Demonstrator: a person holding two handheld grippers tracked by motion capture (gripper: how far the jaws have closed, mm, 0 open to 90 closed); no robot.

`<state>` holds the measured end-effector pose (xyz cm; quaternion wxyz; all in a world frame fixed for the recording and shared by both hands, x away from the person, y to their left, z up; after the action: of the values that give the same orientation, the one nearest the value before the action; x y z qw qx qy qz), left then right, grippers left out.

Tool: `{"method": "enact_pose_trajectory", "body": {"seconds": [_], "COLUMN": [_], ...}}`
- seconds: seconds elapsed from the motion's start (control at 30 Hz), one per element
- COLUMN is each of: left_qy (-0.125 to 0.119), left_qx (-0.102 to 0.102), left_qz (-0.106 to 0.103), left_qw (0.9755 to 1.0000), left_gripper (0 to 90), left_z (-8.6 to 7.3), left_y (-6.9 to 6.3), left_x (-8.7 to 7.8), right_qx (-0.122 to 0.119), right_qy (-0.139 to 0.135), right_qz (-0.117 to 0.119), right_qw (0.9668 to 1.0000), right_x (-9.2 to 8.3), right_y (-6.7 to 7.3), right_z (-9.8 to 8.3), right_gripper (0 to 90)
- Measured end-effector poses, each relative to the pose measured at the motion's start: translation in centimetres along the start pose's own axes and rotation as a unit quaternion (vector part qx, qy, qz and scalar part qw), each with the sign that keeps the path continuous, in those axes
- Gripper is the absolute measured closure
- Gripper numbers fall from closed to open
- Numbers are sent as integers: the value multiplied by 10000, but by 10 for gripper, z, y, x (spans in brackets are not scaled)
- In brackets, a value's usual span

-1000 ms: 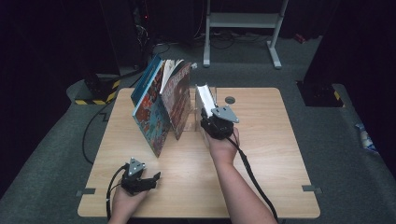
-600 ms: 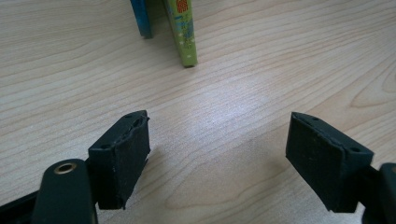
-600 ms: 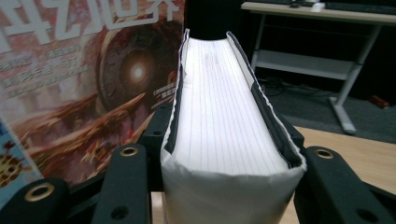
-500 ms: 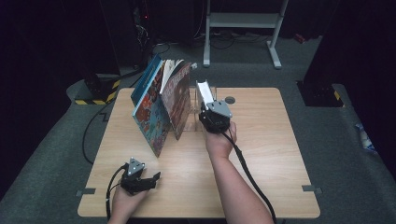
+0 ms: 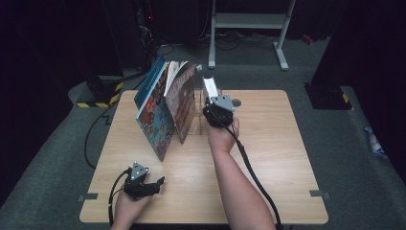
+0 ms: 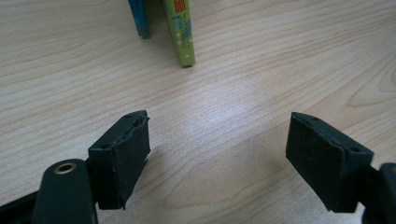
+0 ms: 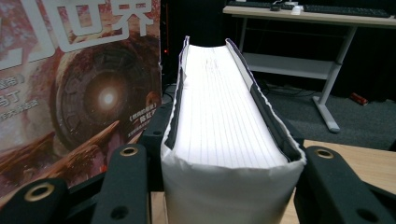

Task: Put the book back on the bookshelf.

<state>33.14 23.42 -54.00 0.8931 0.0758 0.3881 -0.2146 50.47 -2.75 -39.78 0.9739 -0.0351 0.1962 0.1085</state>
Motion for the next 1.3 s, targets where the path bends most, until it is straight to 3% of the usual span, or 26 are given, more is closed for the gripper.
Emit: {"method": "enact_pose_trajectory", "body": {"seconds": [0.57, 1.3], "left_qy": [-40, -32], "left_qx": [-58, 1], "left_qz": [-26, -22], "left_qw": [10000, 10000], "left_gripper": [217, 217], "left_z": [-1, -1], "left_y": [0, 0], "left_x": [-1, -2], "right_qx": [61, 153], "right_qy": [-60, -179], "right_qz": [-96, -94], "right_qw": [9999, 9997], "right_x": [23, 26], "right_y": [4, 2], "right_z": [9, 3], "right_gripper": [534, 519]}}
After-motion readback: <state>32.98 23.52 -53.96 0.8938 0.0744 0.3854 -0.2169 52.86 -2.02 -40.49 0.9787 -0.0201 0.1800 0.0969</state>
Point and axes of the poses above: each handheld gripper's, and its own axes: x roughly forward along the jaws, z roughly out of its top, y roughly to its left, the point moved 2 cm from there along x, roughly forward along the jaws, and after that the axes turned 7 degrees about y, right-handed, at the moved point
